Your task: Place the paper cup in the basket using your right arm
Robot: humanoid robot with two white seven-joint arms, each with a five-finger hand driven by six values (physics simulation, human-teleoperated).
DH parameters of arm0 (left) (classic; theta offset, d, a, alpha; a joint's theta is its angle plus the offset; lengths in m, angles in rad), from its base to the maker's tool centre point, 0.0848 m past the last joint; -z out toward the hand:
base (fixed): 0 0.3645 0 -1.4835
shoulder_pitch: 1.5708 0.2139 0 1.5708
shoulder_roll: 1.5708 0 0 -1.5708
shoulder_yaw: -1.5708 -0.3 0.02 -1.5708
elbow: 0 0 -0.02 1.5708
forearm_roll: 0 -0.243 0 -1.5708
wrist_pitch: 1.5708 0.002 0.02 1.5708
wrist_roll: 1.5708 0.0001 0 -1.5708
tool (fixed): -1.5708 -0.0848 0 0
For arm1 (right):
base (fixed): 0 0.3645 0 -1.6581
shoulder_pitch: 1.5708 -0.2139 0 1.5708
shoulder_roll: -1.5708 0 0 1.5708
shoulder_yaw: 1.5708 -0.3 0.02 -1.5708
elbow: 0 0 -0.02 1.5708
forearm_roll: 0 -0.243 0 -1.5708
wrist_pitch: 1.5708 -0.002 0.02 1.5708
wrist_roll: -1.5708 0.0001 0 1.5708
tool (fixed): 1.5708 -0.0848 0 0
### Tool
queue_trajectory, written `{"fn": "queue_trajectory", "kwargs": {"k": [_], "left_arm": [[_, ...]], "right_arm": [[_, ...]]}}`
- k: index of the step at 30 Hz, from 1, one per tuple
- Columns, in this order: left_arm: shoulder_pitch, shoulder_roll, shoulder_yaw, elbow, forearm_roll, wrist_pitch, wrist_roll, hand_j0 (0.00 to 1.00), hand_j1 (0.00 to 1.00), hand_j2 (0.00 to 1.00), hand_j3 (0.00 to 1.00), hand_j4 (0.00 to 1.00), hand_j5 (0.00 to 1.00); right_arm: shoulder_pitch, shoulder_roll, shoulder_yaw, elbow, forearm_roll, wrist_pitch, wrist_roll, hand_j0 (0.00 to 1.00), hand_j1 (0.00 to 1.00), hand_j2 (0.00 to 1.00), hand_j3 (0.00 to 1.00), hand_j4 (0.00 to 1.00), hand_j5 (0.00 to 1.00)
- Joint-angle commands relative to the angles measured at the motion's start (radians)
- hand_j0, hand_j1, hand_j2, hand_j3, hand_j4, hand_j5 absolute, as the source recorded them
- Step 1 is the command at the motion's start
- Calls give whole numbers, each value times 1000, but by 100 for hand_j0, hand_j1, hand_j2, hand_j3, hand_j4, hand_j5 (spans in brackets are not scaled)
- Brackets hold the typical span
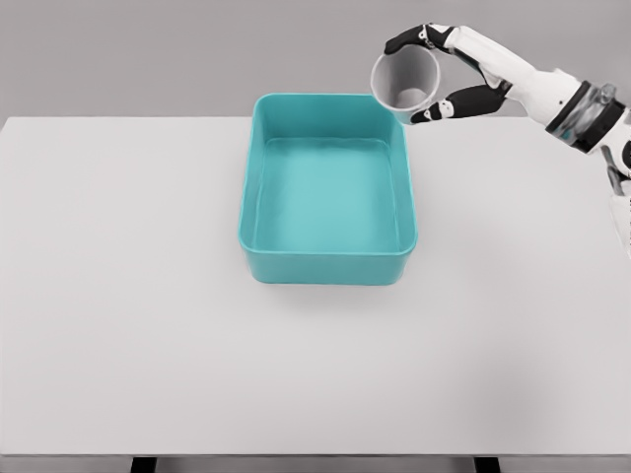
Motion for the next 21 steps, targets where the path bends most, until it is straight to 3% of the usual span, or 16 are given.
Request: {"fn": "queue_trajectory", "kwargs": {"k": [1, 9, 15, 21], "left_arm": [[0, 0, 0, 0, 0, 0, 0, 100, 100, 100, 100, 100, 100], [0, 0, 0, 0, 0, 0, 0, 100, 100, 100, 100, 100, 100], [0, 0, 0, 0, 0, 0, 0, 100, 100, 100, 100, 100, 100], [0, 0, 0, 0, 0, 0, 0, 100, 100, 100, 100, 100, 100]], "right_arm": [[0, 14, 28, -34, 8, 4, 0, 68, 68, 68, 68, 68, 68], [0, 42, 93, -109, 132, 7, 0, 68, 68, 68, 68, 68, 68], [0, 92, 157, -109, 296, 10, 0, 68, 68, 68, 68, 68, 68], [-2, 146, 238, -109, 525, 145, 0, 68, 68, 68, 68, 68, 68]]}}
